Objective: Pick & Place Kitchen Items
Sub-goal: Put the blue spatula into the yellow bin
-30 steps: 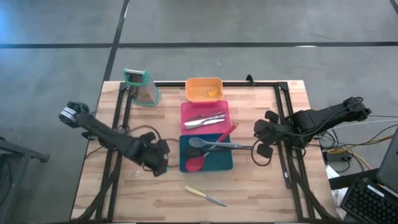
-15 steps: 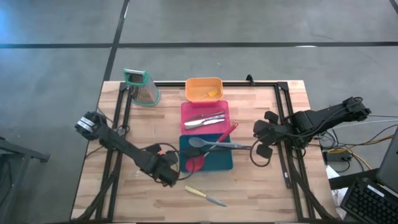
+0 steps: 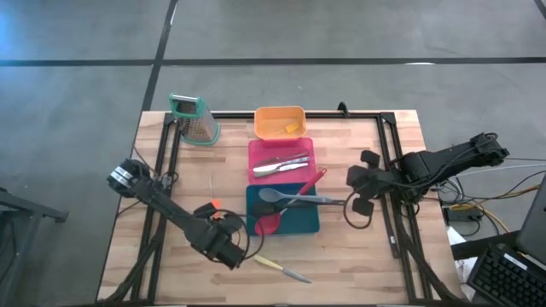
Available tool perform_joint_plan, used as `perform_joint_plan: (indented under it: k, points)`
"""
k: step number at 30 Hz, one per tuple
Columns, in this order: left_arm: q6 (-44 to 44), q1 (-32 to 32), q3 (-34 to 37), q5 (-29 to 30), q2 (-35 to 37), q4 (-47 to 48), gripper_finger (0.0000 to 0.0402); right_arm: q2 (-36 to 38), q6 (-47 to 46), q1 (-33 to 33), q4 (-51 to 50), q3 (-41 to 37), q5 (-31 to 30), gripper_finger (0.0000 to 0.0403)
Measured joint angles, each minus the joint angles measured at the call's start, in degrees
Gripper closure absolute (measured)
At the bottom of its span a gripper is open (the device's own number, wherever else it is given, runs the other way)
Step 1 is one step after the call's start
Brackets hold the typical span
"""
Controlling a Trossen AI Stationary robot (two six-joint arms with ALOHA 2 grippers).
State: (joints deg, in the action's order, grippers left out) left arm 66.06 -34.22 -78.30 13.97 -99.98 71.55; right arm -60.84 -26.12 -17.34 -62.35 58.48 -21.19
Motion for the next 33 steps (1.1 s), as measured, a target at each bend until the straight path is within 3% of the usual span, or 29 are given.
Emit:
perform_joint_plan:
  k: [4, 15, 33]
  points:
    - [0.4, 0.7, 1.3, 0.0, 0.0, -0.3, 0.031, 0.0, 1.1, 0.0, 1.9, 0.0, 0.0, 0.0394]
    - [6.3, 1.6, 7.3, -3.3, 0.0, -8.8, 0.0177, 0.0, 1.3, 0.0, 2.8, 0.0, 0.0, 0.0394]
    - [3.9, 5.7, 17.0, -8.0, 0.0, -19.5, 0.0165, 0.0, 2.4, 0.0, 3.2, 0.0, 0.1, 0.0394]
